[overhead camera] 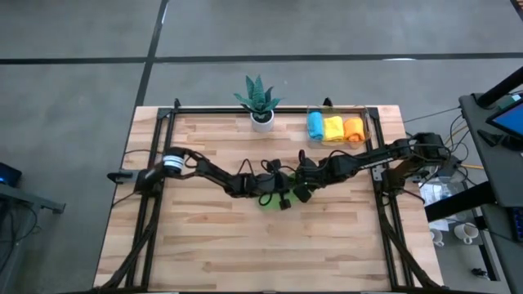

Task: Roll microfiber towels into tight, uniform cylinder then place into a basket
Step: Roll the green microfiber cloth

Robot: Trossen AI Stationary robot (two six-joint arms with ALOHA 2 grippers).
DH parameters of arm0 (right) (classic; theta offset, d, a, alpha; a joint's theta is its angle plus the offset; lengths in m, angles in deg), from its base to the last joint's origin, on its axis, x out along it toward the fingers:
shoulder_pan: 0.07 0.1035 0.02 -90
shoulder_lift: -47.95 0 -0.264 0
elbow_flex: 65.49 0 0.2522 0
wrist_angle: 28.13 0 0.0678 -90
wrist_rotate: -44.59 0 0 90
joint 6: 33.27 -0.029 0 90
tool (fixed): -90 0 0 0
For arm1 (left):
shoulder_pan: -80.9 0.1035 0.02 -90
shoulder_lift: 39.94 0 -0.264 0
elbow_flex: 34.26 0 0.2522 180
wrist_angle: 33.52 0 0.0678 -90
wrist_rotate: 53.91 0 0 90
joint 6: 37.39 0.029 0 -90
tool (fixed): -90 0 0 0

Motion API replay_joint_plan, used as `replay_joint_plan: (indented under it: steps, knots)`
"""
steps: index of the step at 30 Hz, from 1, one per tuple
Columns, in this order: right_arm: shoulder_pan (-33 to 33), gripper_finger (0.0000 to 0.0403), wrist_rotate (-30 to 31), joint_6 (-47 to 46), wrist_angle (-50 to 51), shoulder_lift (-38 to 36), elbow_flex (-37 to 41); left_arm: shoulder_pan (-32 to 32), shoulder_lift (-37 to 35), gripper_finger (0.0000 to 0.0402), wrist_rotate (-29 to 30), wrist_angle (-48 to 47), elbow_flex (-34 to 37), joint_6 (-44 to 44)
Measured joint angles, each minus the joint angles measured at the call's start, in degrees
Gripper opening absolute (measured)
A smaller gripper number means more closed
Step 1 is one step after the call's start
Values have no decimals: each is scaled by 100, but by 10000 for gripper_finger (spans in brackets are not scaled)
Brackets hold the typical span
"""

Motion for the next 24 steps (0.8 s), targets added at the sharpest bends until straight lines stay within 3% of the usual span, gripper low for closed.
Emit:
replay_joint_plan:
  steps: [7,14,24]
  knots:
    - [2,9,-2,22,-53,-2,3,-11,336,0,-84,0,-338,5]
    - [0,9,-2,25,-59,-2,10,-71,339,0,-673,-42,-292,5]
    - [-2,9,-2,-1,-63,-2,10,-175,337,0,-922,-348,-259,176]
